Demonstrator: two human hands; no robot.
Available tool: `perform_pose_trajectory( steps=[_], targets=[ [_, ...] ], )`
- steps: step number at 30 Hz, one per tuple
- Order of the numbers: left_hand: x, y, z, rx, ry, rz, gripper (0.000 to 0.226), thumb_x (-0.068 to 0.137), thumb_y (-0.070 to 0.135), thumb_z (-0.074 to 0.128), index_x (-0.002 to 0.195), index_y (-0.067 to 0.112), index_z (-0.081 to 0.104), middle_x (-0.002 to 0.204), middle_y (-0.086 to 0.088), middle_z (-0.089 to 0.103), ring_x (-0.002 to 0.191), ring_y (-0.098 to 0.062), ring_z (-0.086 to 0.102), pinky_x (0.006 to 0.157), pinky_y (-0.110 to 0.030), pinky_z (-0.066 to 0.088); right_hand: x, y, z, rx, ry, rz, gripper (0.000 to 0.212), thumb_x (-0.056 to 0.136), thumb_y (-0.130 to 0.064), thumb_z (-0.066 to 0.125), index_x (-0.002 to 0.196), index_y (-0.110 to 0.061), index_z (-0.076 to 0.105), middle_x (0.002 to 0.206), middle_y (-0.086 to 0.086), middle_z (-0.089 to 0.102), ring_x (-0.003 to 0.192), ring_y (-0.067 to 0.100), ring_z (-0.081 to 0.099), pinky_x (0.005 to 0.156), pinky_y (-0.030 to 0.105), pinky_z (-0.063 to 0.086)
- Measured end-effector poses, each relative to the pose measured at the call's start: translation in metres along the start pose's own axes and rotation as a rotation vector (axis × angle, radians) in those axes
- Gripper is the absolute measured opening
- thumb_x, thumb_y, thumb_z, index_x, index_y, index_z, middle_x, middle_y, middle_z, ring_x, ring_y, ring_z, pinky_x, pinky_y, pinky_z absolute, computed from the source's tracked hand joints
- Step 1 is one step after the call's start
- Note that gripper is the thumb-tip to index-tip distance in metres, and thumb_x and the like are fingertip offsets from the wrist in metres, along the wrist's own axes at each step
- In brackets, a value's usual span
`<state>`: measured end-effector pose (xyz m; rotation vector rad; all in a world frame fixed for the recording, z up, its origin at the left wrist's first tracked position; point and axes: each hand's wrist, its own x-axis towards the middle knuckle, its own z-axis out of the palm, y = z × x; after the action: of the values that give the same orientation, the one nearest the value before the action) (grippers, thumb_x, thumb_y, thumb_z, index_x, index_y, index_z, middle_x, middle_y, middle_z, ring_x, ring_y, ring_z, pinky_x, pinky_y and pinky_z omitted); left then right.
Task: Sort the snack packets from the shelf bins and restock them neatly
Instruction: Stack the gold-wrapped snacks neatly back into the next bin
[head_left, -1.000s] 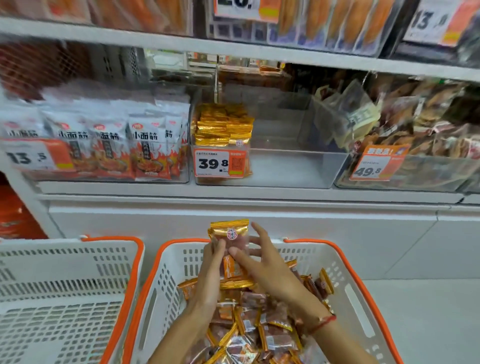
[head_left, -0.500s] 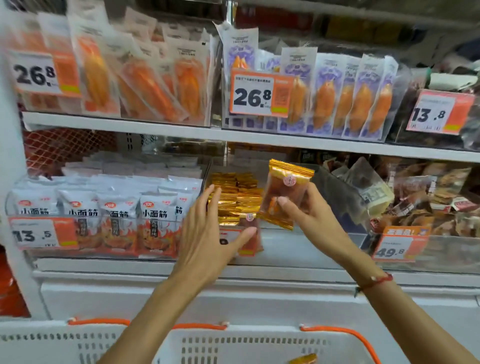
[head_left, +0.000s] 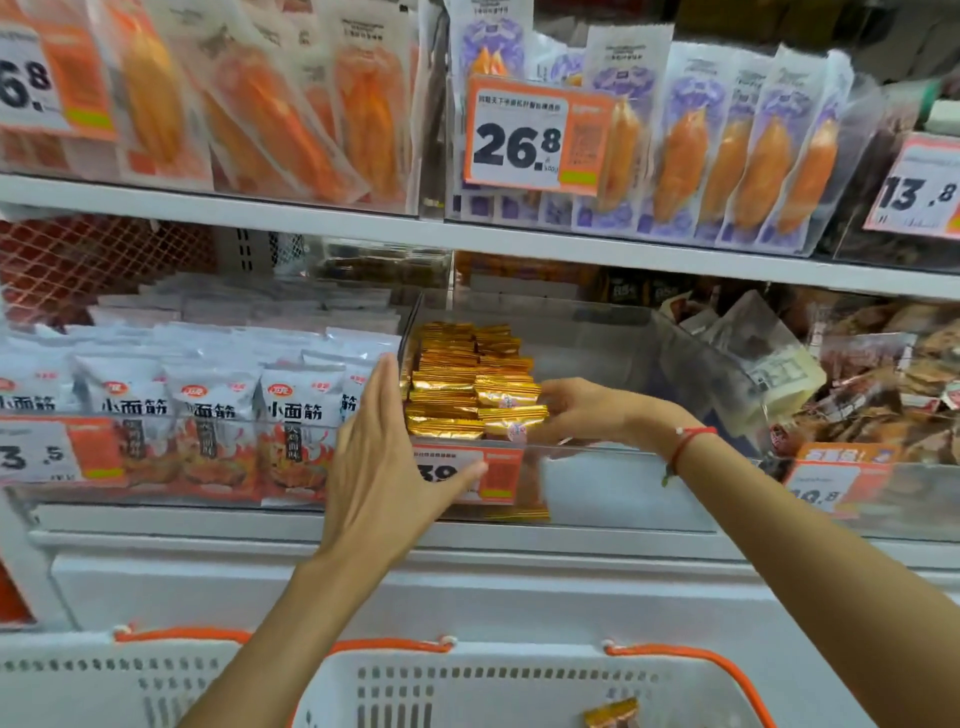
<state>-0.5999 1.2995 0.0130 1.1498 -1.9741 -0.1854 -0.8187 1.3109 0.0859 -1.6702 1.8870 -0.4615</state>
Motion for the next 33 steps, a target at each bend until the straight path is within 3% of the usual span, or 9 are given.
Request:
perform_pose_trajectory(
  steps=[2, 7, 10, 15, 20, 22, 25, 28, 33],
  targets=[
    [0.0, 0.002, -0.002, 0.01, -0.021, -0.034, 0.126, 0.067, 0.075, 0.063, 0.152, 0.024, -0.015, 0.162, 0.003, -0.006, 0.148, -0.018, 0.009, 0.117, -0.034, 0.013, -0.003, -0.004, -0.005, 0.012, 0.076, -0.064, 0.061, 0.086, -0.02, 0.072, 0.139, -0.022, 0.042, 0.129, 0.001, 0.048, 0.118, 0.02, 0.052, 0.09, 0.03, 0.051],
    [0.0, 0.005, -0.006, 0.042, -0.044, -0.033, 0.121, 0.069, 0.075, 0.06, 0.154, 0.021, -0.007, 0.163, 0.003, 0.001, 0.147, -0.018, 0.011, 0.117, -0.035, 0.015, -0.007, -0.004, -0.003, -0.263, 0.098, -0.188, 0.057, 0.088, -0.019, 0.069, 0.14, -0.023, 0.046, 0.145, 0.003, 0.045, 0.133, 0.026, 0.044, 0.106, 0.04, 0.042],
    [0.0, 0.007, -0.007, 0.056, -0.046, -0.025, 0.121, 0.07, 0.076, 0.058, 0.153, 0.02, -0.008, 0.163, 0.002, 0.0, 0.148, -0.018, 0.01, 0.118, -0.035, 0.013, -0.008, -0.01, -0.004, -0.281, 0.114, -0.199, 0.076, 0.086, -0.022, 0.071, 0.149, -0.026, 0.029, 0.15, 0.004, 0.039, 0.131, 0.026, 0.046, 0.1, 0.034, 0.043],
    [-0.001, 0.006, -0.006, 0.079, -0.042, -0.016, 0.12, 0.071, 0.078, 0.054, 0.153, 0.019, -0.011, 0.163, 0.001, -0.002, 0.148, -0.018, 0.008, 0.118, -0.033, 0.01, 0.0, -0.02, -0.003, -0.564, 0.13, -0.124, 0.056, 0.09, -0.041, 0.063, 0.138, -0.016, 0.05, 0.139, 0.005, 0.051, 0.119, 0.023, 0.053, 0.086, 0.027, 0.042],
    [-0.001, 0.003, -0.004, 0.093, -0.034, -0.011, 0.119, 0.072, 0.081, 0.048, 0.152, 0.02, -0.015, 0.163, 0.001, -0.005, 0.149, -0.016, 0.005, 0.118, -0.033, 0.007, 0.008, -0.02, -0.003, -0.328, -0.091, -0.08, 0.052, 0.093, -0.013, 0.062, 0.14, -0.023, 0.043, 0.147, 0.01, 0.037, 0.131, 0.029, 0.044, 0.063, 0.019, 0.054],
    [-0.001, 0.003, -0.003, 0.092, -0.029, -0.006, 0.119, 0.072, 0.082, 0.046, 0.152, 0.019, -0.015, 0.163, 0.001, -0.005, 0.149, -0.016, 0.005, 0.118, -0.033, 0.008, 0.008, -0.016, -0.001, -0.288, -0.053, -0.101, 0.048, 0.092, -0.009, 0.062, 0.135, -0.022, 0.046, 0.141, 0.009, 0.041, 0.132, 0.03, 0.042, 0.072, 0.022, 0.053],
    [-0.002, 0.002, -0.003, 0.095, -0.021, 0.007, 0.119, 0.071, 0.082, 0.045, 0.152, 0.018, -0.014, 0.163, 0.0, -0.003, 0.149, -0.016, 0.006, 0.118, -0.032, 0.007, 0.005, -0.01, -0.001, -0.13, 0.04, -0.173, 0.04, 0.088, -0.007, 0.065, 0.123, -0.021, 0.051, 0.124, 0.011, 0.053, 0.109, 0.025, 0.058, 0.08, 0.032, 0.056],
    [-0.001, 0.002, -0.001, 0.095, -0.018, 0.006, 0.119, 0.071, 0.082, 0.046, 0.153, 0.017, -0.012, 0.163, -0.001, -0.002, 0.149, -0.016, 0.006, 0.117, -0.031, 0.005, 0.001, -0.005, 0.006, -0.086, 0.206, -0.224, 0.04, 0.087, -0.014, 0.069, 0.125, -0.019, 0.055, 0.13, 0.008, 0.053, 0.114, 0.026, 0.056, 0.093, 0.043, 0.052],
    [-0.002, 0.003, -0.003, 0.108, -0.022, 0.002, 0.119, 0.072, 0.082, 0.046, 0.152, 0.017, -0.013, 0.163, -0.001, -0.002, 0.149, -0.017, 0.006, 0.118, -0.032, 0.006, -0.008, -0.009, 0.013, -0.273, 0.154, -0.212, 0.046, 0.094, -0.031, 0.06, 0.138, -0.024, 0.05, 0.142, 0.001, 0.047, 0.127, 0.023, 0.047, 0.098, 0.03, 0.039]
  ],
)
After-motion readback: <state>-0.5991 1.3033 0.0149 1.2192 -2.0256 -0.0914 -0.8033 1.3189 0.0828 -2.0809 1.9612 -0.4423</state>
